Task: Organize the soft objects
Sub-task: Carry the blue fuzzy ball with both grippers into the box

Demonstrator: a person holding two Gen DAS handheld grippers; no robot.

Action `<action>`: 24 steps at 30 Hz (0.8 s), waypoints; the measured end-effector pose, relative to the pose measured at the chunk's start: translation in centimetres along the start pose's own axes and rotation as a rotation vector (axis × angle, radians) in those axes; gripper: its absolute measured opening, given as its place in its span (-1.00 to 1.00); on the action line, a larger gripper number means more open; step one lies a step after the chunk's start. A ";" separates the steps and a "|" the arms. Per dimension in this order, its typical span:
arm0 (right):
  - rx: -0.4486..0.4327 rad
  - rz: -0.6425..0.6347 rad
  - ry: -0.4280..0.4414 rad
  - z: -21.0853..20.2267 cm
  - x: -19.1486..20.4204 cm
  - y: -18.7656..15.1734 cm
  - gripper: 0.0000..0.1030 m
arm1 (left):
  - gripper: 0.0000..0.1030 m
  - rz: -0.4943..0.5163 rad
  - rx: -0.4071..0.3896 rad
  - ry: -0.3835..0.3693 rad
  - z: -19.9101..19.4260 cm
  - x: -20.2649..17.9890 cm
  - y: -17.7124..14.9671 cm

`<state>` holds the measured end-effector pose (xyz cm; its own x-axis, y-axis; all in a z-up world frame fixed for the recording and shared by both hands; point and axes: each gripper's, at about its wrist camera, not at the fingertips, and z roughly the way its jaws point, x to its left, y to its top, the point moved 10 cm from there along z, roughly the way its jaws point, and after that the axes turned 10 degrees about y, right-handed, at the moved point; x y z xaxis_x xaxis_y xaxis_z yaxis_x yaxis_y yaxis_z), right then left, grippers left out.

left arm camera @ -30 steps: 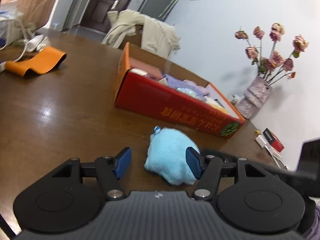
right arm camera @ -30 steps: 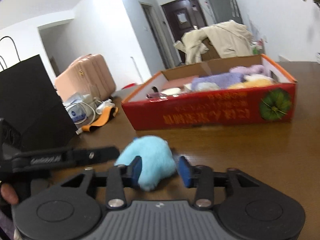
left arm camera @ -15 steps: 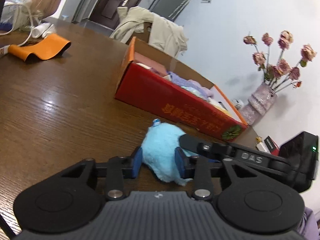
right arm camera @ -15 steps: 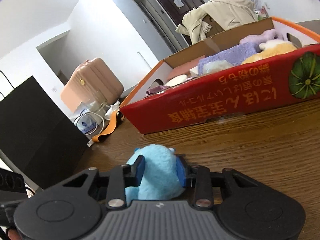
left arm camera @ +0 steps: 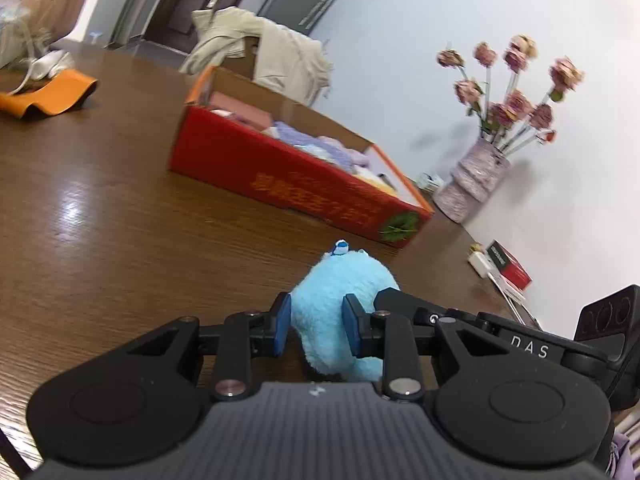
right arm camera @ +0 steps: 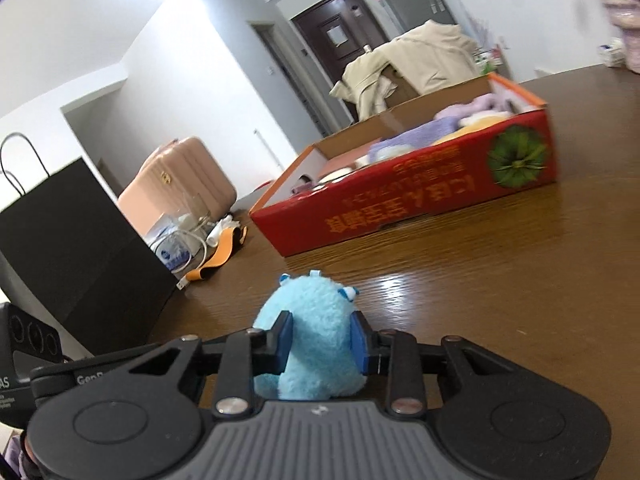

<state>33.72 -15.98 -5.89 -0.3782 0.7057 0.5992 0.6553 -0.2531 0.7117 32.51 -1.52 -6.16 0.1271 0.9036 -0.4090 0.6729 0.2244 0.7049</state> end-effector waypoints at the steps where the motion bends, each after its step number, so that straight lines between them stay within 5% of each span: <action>1: -0.010 0.001 -0.004 -0.7 -0.1 0.1 -0.42 | -0.45 0.007 -0.003 -0.006 -0.1 -0.5 0.1; 6: -0.066 -0.020 -0.008 -3.3 -0.4 2.1 -0.42 | -0.45 0.054 -0.048 -0.038 -0.3 -3.8 2.7; 13: -0.142 -0.083 0.000 -3.0 -1.5 10.6 -0.42 | -0.45 0.111 -0.102 -0.031 4.5 -7.3 11.6; 22: -0.065 -0.005 -0.037 7.7 -8.9 21.1 -0.42 | -0.45 0.090 0.018 0.102 18.0 -5.0 19.2; 24: -0.022 0.024 -0.053 10.8 -11.0 21.8 -0.43 | -0.66 0.116 0.069 0.141 20.9 -4.0 19.1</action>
<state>59.18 -22.07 -0.93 -0.3270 0.7335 0.5959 0.6492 -0.2839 0.7057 60.08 -8.46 -3.15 0.1071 0.9652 -0.2385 0.7087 0.0942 0.6992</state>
